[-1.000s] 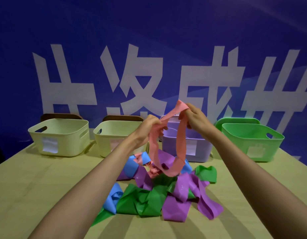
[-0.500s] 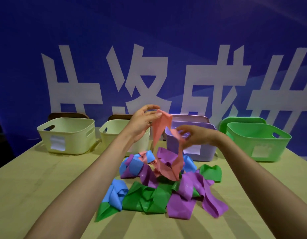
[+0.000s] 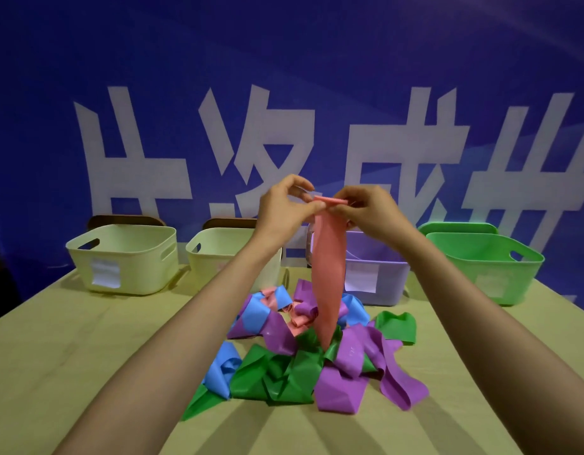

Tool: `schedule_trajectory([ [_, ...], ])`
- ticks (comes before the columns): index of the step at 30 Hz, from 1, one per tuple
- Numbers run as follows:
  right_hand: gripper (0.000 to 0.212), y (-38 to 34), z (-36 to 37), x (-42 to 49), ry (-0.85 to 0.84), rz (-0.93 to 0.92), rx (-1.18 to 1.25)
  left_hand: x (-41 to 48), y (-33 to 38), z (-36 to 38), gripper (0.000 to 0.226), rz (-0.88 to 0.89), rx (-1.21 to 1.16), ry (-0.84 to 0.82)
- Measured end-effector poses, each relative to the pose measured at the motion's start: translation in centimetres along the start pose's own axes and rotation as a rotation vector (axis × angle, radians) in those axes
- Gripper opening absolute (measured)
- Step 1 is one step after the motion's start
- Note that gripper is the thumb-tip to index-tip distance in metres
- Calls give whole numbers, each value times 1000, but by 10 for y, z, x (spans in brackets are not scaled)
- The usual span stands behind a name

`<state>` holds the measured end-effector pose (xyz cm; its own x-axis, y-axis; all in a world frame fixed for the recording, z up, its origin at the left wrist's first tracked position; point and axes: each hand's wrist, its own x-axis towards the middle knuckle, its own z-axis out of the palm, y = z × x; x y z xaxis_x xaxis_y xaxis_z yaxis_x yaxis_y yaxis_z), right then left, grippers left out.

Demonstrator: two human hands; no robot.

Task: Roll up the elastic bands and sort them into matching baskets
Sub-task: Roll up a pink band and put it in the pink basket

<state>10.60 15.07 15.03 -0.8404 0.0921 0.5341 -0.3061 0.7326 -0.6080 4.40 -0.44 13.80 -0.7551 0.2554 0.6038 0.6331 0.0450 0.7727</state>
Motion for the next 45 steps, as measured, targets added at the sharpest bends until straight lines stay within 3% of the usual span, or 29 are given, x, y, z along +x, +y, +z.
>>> schedule_trajectory([
  [3, 8, -9, -5, 1, -31, -7, 22, 0, -9, 1, 21, -63, -77, -46],
  [9, 18, -14, -8, 4, -35, 19, 229, -14, -23, 9, 25, -271, -388, -332],
  [13, 17, -12, -3, 2, -30, 5, 163, -27, -32, 17, 19, -296, -385, -406],
  [20, 18, 4, 8, -7, -145, 145, 393, -51, -70, 24, 12, -371, -339, -383],
  [24, 15, 0, 3, -7, -5, 173, 554, -73, -102, 35, 3, -455, -222, -435],
  [28, 10, -1, 0, -6, 83, 119, 500, -87, -118, 39, 12, -573, -250, -407],
  [34, 13, 6, -3, -10, -3, 133, 518, -72, -92, 33, 22, -379, -224, -345],
  [38, 9, 6, -8, -10, 44, 111, 517, -74, -69, 19, 13, -300, -216, -366],
  [42, 7, 13, -8, -11, 71, 141, 511, -97, -50, 11, 15, -352, -301, -425],
  [45, 10, 32, 10, -25, -22, 252, 563, -126, -53, 12, 18, -466, -323, -465],
])
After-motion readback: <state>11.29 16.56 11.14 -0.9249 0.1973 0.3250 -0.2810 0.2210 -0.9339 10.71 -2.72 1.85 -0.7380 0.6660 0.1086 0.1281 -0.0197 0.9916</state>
